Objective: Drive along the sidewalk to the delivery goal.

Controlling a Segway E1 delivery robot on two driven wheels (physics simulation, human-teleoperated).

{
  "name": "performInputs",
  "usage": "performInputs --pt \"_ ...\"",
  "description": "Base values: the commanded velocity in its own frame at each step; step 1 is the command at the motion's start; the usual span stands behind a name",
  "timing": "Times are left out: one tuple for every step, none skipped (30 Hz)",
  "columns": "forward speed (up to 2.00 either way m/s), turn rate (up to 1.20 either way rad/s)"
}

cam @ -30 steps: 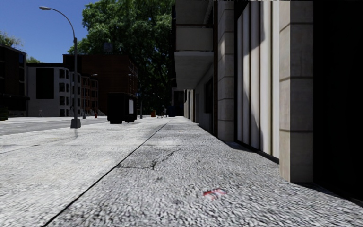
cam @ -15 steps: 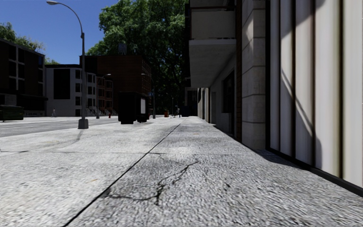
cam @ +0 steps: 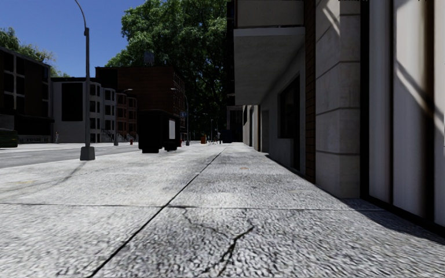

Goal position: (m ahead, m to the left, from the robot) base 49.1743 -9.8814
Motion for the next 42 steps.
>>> performInputs --pt "2.00 0.00" --pt "2.00 0.00" --pt "2.00 0.00" --pt "2.00 0.00" --pt "2.00 0.00" --pt "2.00 0.00" --pt "2.00 0.00" --pt "2.00 0.00" --pt "2.00 0.00" --pt "2.00 0.00" --pt "2.00 0.00" --pt "2.00 0.00" --pt "2.00 0.00" --pt "2.00 0.00" --pt "2.00 0.00" --pt "2.00 0.00" --pt "2.00 0.00" --pt "2.00 -0.12" --pt "2.00 -0.18" --pt "2.00 -0.18" --pt "2.00 -0.20" --pt "2.00 -0.20" --pt "2.00 -0.20" --pt "2.00 -0.20" --pt "2.00 -0.20" --pt "2.00 -0.20" --pt "2.00 -0.21" --pt "2.00 -0.21" --pt "2.00 -0.21" --pt "2.00 -0.21" --pt "2.00 -0.21" --pt "2.00 -0.21" --pt "2.00 -0.21" --pt "2.00 -0.21" --pt "2.00 -0.21" --pt "2.00 -0.21" --pt "2.00 -0.21" --pt "2.00 -0.21" --pt "2.00 -0.21" --pt "2.00 -0.21" --pt "2.00 -0.21" --pt "2.00 -0.21"
